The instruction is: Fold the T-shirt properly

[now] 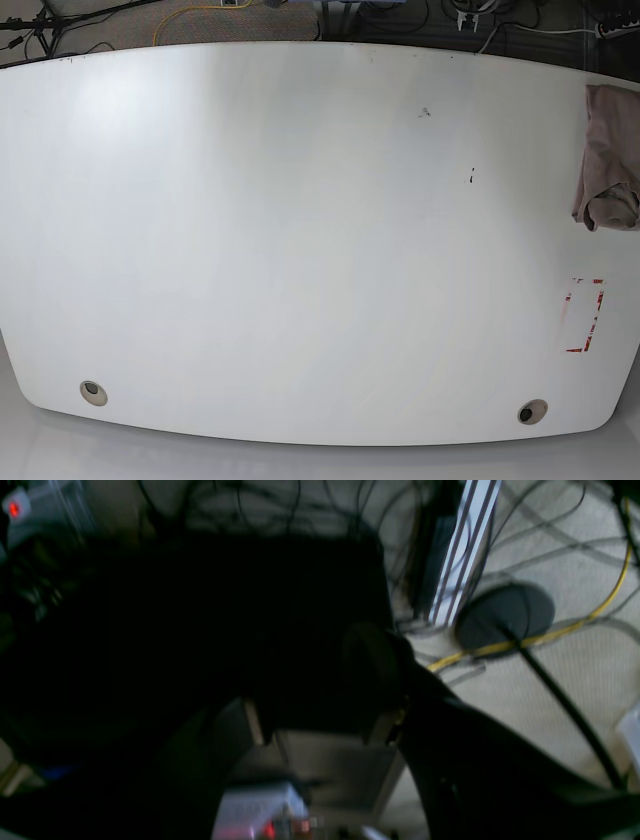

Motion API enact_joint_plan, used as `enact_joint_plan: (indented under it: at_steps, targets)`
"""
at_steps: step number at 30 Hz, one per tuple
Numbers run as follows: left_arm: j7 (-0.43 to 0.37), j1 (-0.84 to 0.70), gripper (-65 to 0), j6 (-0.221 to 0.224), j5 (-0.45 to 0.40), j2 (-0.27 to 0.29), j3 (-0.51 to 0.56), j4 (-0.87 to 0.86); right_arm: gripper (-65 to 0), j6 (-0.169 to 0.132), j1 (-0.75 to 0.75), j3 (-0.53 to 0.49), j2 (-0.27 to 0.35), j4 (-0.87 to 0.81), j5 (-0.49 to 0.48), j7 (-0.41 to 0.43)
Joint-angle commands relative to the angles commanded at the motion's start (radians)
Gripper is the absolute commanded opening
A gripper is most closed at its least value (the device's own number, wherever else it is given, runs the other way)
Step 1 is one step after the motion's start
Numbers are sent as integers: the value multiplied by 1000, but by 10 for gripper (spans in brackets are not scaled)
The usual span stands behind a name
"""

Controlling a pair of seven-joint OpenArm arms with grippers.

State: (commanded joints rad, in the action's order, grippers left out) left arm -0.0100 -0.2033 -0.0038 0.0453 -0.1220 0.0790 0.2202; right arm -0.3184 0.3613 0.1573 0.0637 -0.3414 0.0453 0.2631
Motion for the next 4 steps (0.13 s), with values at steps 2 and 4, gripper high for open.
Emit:
enact_joint_plan:
  at_steps: [2, 4]
  targets:
    - [0, 0, -418, 0, 0, 0, 0, 2, -564, 0, 0, 0, 0, 0, -2, 0]
    - [0, 0, -418, 0, 0, 0, 0, 5, -564, 0, 0, 0, 0, 0, 0, 0]
